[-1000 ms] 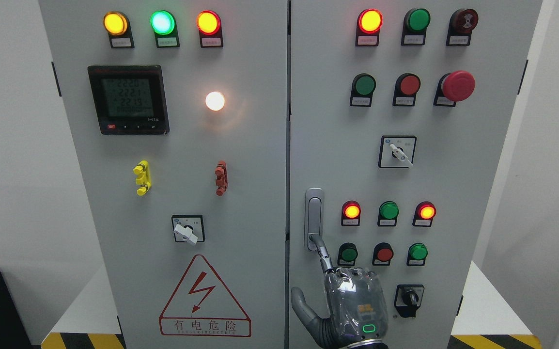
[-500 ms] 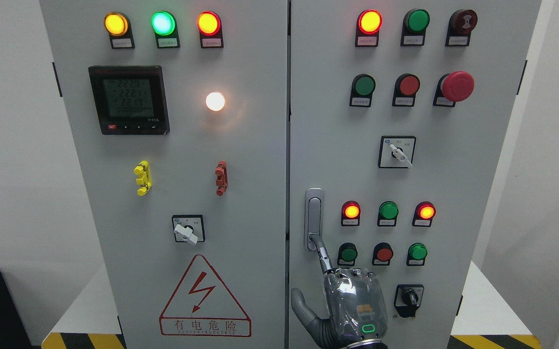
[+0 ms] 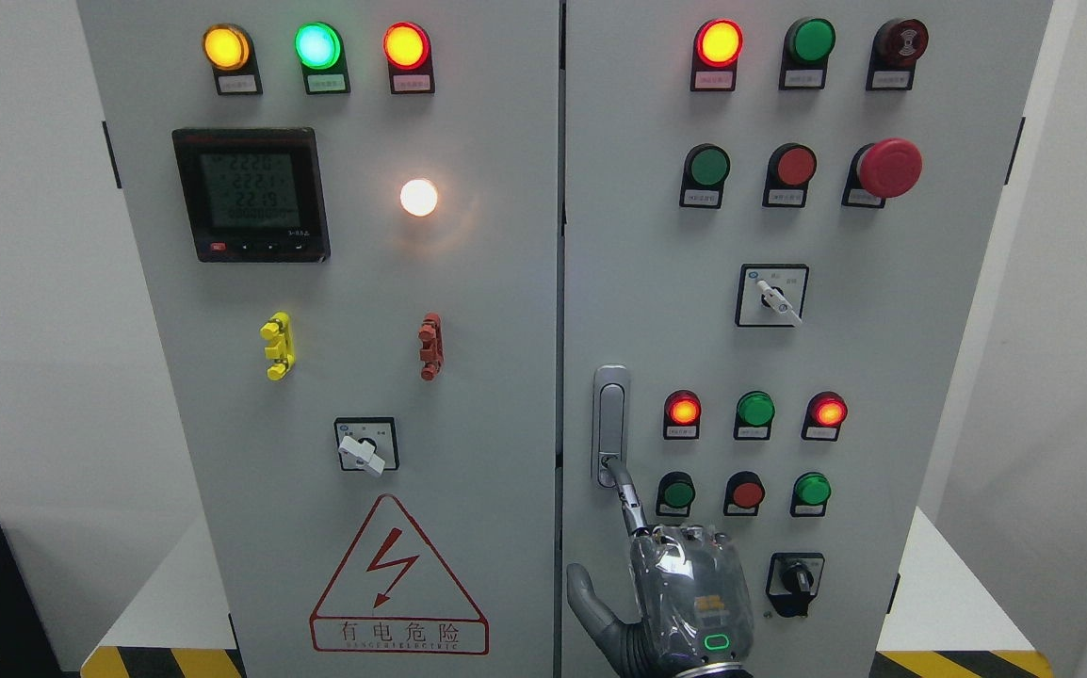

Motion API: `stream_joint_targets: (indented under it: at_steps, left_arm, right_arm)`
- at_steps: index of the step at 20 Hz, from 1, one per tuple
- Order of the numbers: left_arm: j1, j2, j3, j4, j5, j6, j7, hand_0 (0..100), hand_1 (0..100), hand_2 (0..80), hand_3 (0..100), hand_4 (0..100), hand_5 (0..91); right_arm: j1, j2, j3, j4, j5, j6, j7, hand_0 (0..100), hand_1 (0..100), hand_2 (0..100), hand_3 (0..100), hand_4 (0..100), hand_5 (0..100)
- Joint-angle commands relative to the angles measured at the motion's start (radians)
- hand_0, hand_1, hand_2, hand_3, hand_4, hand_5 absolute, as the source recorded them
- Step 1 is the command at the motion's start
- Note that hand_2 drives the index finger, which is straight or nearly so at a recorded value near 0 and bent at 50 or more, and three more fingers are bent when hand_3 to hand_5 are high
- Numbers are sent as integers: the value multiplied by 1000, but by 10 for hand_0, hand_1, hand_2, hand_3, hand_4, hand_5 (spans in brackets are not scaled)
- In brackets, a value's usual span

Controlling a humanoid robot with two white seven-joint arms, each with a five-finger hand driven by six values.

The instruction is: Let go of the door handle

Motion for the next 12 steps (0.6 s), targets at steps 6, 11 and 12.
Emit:
stream_joint_targets:
  at_steps: [6, 11, 12]
  left_arm:
    - [0, 0, -21, -20, 0, 0, 0, 0, 0, 23, 88, 13, 0]
    - [0, 0, -21, -20, 0, 0, 0, 0, 0, 22, 88, 13, 0]
    - [0, 0, -21, -20, 0, 0, 0, 0, 0, 22, 88, 13, 0]
  right_arm:
    - [2, 3, 2, 11, 0, 0, 3, 378, 271, 41, 1000, 1000, 987]
    - [10, 3, 5, 12, 0, 0, 3, 377, 271, 43, 1000, 1000, 987]
    - [11, 3, 5, 11, 0, 0, 3, 377, 271, 43, 1000, 1000, 987]
